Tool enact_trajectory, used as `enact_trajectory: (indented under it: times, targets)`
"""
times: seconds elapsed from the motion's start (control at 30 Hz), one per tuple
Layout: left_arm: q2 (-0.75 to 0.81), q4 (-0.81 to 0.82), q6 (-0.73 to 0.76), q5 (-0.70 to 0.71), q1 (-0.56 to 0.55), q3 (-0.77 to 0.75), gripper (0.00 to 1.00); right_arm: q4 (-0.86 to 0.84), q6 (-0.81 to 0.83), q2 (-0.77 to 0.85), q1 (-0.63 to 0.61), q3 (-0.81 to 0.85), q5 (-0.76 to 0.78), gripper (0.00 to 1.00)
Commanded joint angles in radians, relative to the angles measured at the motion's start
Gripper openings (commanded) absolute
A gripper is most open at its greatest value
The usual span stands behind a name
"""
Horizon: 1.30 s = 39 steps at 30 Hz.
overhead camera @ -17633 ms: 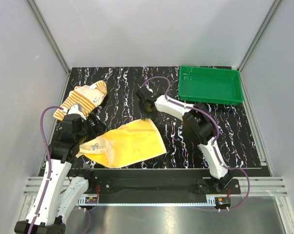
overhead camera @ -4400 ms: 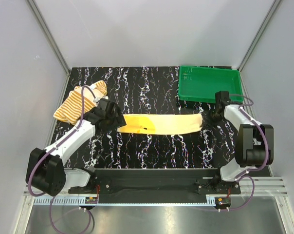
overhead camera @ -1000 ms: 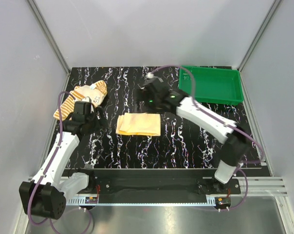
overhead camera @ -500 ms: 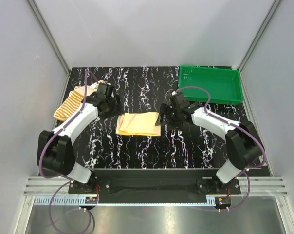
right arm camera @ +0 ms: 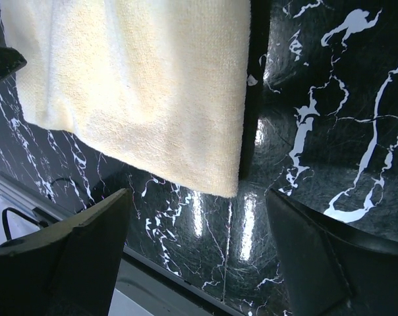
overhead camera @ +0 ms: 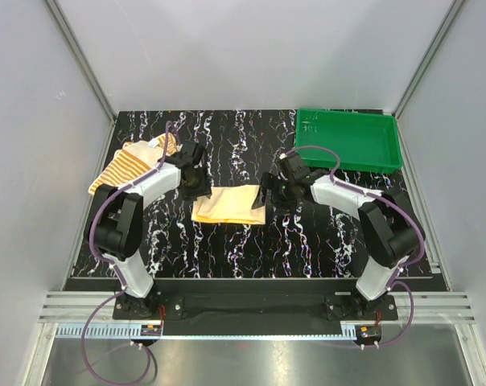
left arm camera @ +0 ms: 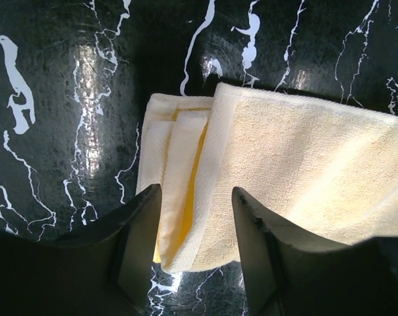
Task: Roll the towels
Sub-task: Fold the towel
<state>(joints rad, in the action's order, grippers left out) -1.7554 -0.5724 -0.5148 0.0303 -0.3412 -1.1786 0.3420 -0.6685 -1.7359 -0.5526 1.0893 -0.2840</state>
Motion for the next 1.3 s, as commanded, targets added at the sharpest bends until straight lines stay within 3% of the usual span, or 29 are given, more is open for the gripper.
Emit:
enact_trajectory:
  times: [0.0,0.33,0.53,0.57,0.67,1.13,1.2,1.27]
  targets:
    - [-0.004,0.057,-0.004,0.016,-0.012,-0.029,0.49,-0.032,0.027,-0.011,0.019,-0.003,-0.035,0.89]
    - [-0.041,0.072,-0.011,0.028,-0.030,-0.023,0.41,-0.057,0.029,-0.054,0.025,-0.029,-0.058,0.89]
    - [-0.050,0.072,-0.013,0.045,-0.032,-0.027,0.22,-0.055,0.035,-0.060,0.025,-0.046,-0.057,0.88]
    - [-0.047,0.069,-0.014,0.048,-0.032,-0.029,0.15,-0.055,0.038,-0.060,0.025,-0.051,-0.058,0.88]
    - [-0.024,0.065,-0.022,0.060,-0.032,-0.023,0.11,-0.055,0.037,-0.062,0.023,-0.058,-0.057,0.88]
    - [0.111,0.042,-0.062,0.155,-0.032,0.060,0.10,-0.069,0.040,-0.096,0.025,-0.091,-0.066,0.88]
    - [0.111,0.042,-0.063,0.164,-0.032,0.074,0.12,-0.067,0.044,-0.099,0.025,-0.092,-0.066,0.88]
    - [0.109,0.043,-0.067,0.174,-0.032,0.083,0.23,-0.066,0.043,-0.103,0.025,-0.094,-0.067,0.88]
